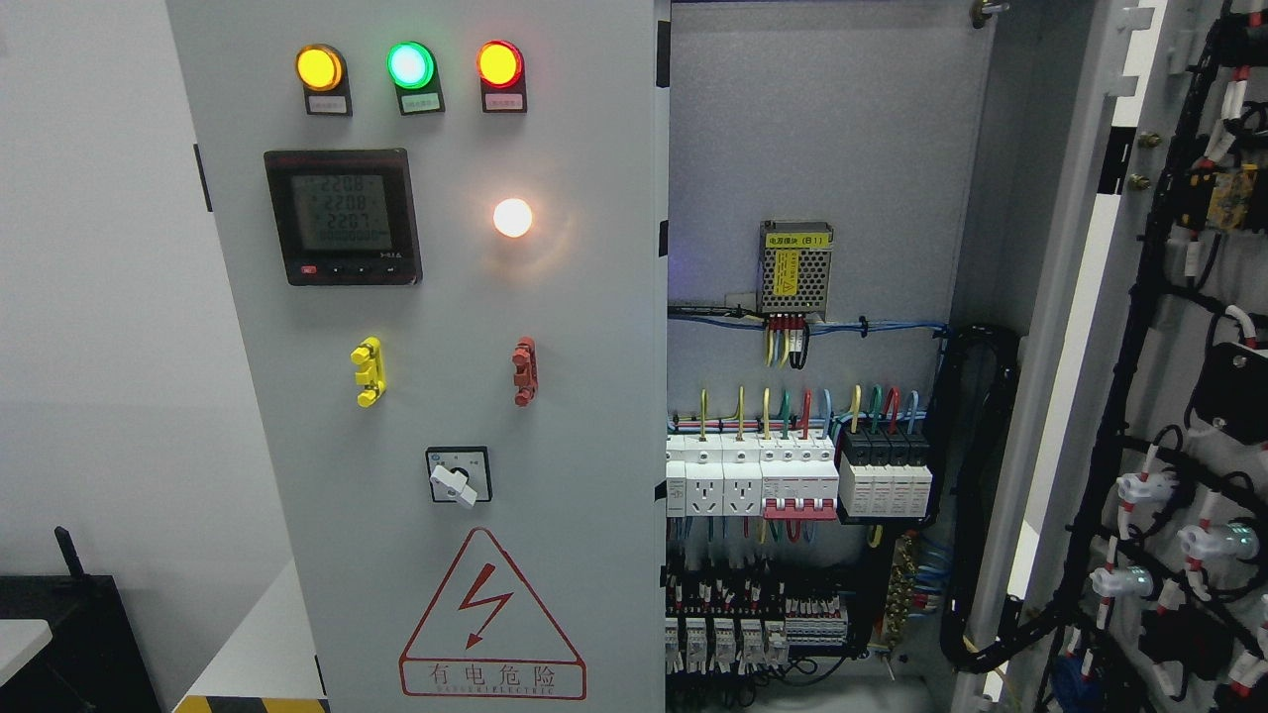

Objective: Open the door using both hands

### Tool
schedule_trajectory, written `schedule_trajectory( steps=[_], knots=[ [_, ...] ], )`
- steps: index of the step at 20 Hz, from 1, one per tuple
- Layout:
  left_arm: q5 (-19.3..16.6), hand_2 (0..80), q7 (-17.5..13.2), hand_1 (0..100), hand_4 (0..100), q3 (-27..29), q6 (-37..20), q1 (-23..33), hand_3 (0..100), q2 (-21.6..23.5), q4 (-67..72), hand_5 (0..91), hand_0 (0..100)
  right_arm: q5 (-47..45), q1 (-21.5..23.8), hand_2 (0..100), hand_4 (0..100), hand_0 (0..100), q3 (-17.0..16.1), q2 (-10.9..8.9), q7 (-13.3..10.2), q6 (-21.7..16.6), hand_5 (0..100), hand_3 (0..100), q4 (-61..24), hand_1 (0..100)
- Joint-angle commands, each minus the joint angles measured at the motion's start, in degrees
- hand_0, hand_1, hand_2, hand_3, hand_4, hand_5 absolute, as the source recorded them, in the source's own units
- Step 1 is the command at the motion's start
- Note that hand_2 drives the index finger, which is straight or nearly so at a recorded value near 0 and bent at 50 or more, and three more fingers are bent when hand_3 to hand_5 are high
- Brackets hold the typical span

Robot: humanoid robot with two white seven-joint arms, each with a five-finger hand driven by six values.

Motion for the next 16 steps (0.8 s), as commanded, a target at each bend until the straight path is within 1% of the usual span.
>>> schedule_trajectory(
  steps=[1, 2, 3, 5, 6, 7, 9, 11, 12, 15, 16],
  knots=[
    [-3.7, 0.0, 0.1, 0, 3, 12.4, 2.4, -0.2, 0, -4.5, 2.3, 0.0, 0, 0.0, 9.6, 0, 0, 11, 0.4, -6.64, -0.5, -0.4, 0, 0, -31.1, 0],
    [-3.7, 0.0, 0.1, 0, 3, 12.6, 2.8, -0.3, 0, -4.5, 2.3, 0.0, 0, 0.0, 10.4, 0, 0, 11, 0.4, -6.9, -0.5, -1.1, 0, 0, -31.9, 0],
    [-3.8, 0.0, 0.1, 0, 3, 12.6, 2.8, -0.3, 0, -4.5, 2.2, 0.0, 0, 0.0, 11.2, 0, 0, 11, 0.2, -6.99, -0.5, -2.6, 0, 0, -32.7, 0],
    [-5.7, 0.0, 0.1, 0, 3, 14.2, 3.3, -0.3, 0, -4.5, 1.3, 0.0, 0, 0.2, 13.2, 0, 0, 11, -0.1, -7.43, -0.5, -5.6, 0, 0, -35.4, 0],
    [-6.9, 0.0, 0.1, 0, 3, 15.5, 4.6, -0.3, 0, -4.5, 1.1, 0.0, 0, 0.1, 14.4, 0, 0, 11, 0.0, -8.04, -0.5, -6.4, 0, 0, -36.9, 0],
    [-7.7, 0.0, 0.1, 0, 3, 15.8, 6.3, -0.3, 0, -4.6, 1.0, 0.0, 0, 0.1, 15.6, 0, 0, 11, 0.1, -8.48, -0.5, -6.6, 0, 0, -38.6, 0],
    [-7.9, 0.0, 0.1, 0, 3, 15.8, 9.2, -0.3, 0, -4.6, 0.6, 0.0, 0, 0.1, 16.8, 0, 0, 11, 0.4, -8.23, -0.6, -6.6, 0, 0, -42.5, 0],
    [-8.1, 0.0, 0.1, 0, 3, 15.8, 10.2, -0.3, 0, -4.6, 0.3, 0.0, 0, 0.1, 18.5, 0, 0, 11, 0.7, -8.57, -0.5, -6.4, 0, 0, -46.4, 0],
    [-8.2, 0.0, 0.1, 0, 3, 15.8, 10.3, -0.4, 0, -4.6, 0.4, 0.0, 0, 0.1, 19.2, 0, 0, 11, 0.7, -9.18, -0.5, -6.5, 0, 0, -48.2, 0],
    [-8.4, 0.0, 0.0, 0, 3, 15.1, 11.2, -0.4, 0, -4.5, 0.5, 0.0, 0, 0.0, 20.2, 0, 0, 11, 1.4, -14.36, -0.3, -7.3, 0, 0, -52.2, 0],
    [-8.0, 0.0, 0.0, 0, 3, 14.4, 11.2, -0.4, 0, -4.5, 0.7, 0.0, 0, 0.0, 20.6, 0, 0, 11, 1.7, -15.07, -0.3, -8.2, 0, 0, -53.6, 0]
  ],
)
